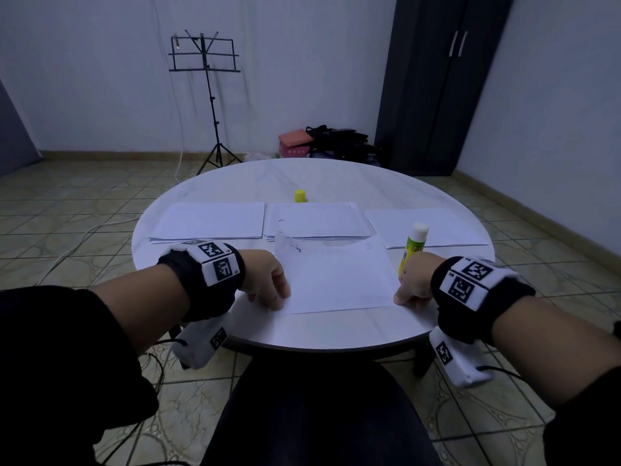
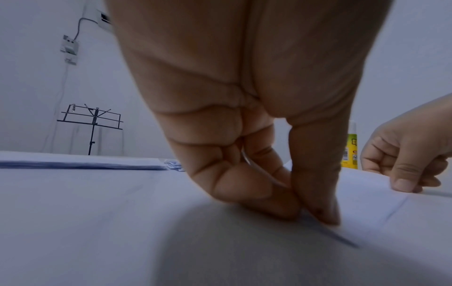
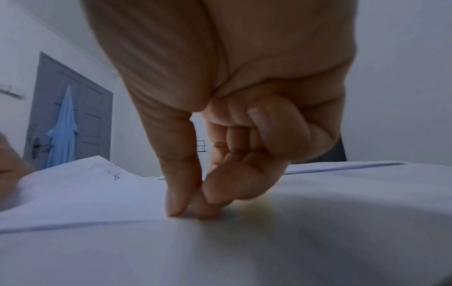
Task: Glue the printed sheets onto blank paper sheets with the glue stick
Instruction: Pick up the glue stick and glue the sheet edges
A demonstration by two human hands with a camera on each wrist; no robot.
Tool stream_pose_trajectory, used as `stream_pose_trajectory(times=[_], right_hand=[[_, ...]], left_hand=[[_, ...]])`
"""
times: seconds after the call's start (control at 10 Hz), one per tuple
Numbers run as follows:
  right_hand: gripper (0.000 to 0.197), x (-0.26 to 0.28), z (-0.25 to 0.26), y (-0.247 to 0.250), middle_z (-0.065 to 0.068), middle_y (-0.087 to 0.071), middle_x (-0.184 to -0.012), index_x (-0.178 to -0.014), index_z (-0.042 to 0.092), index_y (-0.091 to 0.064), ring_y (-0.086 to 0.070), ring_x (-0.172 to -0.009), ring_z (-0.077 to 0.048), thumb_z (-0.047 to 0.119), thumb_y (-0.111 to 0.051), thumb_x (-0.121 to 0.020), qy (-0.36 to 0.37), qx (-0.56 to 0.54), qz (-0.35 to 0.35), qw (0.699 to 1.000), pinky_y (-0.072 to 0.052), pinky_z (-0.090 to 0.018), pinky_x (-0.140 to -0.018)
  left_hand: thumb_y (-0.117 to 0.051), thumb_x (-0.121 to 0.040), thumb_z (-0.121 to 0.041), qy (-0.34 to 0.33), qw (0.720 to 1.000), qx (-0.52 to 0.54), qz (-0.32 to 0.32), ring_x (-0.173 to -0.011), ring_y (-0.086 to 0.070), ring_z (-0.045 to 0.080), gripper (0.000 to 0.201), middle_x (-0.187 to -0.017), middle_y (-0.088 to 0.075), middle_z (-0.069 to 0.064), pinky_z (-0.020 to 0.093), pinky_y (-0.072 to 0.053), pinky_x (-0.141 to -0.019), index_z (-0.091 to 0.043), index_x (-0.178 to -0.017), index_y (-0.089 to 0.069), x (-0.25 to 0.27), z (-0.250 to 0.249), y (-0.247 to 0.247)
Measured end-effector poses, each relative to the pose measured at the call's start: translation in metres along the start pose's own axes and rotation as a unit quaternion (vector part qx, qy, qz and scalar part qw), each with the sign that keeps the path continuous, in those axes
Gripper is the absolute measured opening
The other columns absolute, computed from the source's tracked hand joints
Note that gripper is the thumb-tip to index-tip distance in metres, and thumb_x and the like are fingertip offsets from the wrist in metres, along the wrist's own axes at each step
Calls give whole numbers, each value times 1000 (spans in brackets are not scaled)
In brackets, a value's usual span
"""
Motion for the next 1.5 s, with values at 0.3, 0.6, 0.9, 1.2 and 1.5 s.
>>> stream_pose_trajectory(times=[0.3,0.6,0.9,1.2,1.5], right_hand=[[41,14,8,3,9,-46,-67,-125,14,-56,-43,-54,-6,14,-65,-85,66,8,13,998,-38,-15,-52],[48,14,15,6,5,-38,-58,-132,5,-53,-39,-37,-5,11,-61,-85,86,85,19,992,-29,-16,-46],[33,-2,18,3,3,-60,-90,-122,13,-61,-54,-83,-13,17,-60,-89,83,120,25,989,-46,-22,-69],[34,-8,17,2,-4,-59,-93,-118,10,-60,-53,-79,-17,16,-65,-85,116,104,19,988,-45,-24,-70],[31,-12,22,-3,2,-43,-66,-65,17,-42,-44,-75,-19,20,-62,-89,94,226,30,969,-29,-20,-46]], left_hand=[[-82,-71,-27,46,998,-13,27,-66,-63,23,53,-94,-67,8,22,-47,-53,-27,-116,-52,-4,8,2],[-76,-78,-28,73,983,-171,9,-56,-53,13,48,-61,-51,-5,21,-44,-58,-17,-122,-59,3,-23,28],[-65,-78,-60,-57,979,-195,0,-142,-26,22,90,-154,-27,2,37,-23,-112,-29,-150,-21,-35,-115,-4],[-75,-72,-53,-47,971,-229,46,-138,-32,20,101,-150,-31,0,31,-26,-110,-28,-151,-17,-37,-67,-2],[-82,-60,-56,41,965,-255,48,-138,-31,20,111,-153,-27,-2,39,-28,-113,-19,-148,-24,-20,1,16]])
Point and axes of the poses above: each hand's wrist, its own x-axis away from the middle knuckle, its own y-axis out of the back of the hand, z = x × y, the point moved 4 cm from there along -x, towards the middle knuckle
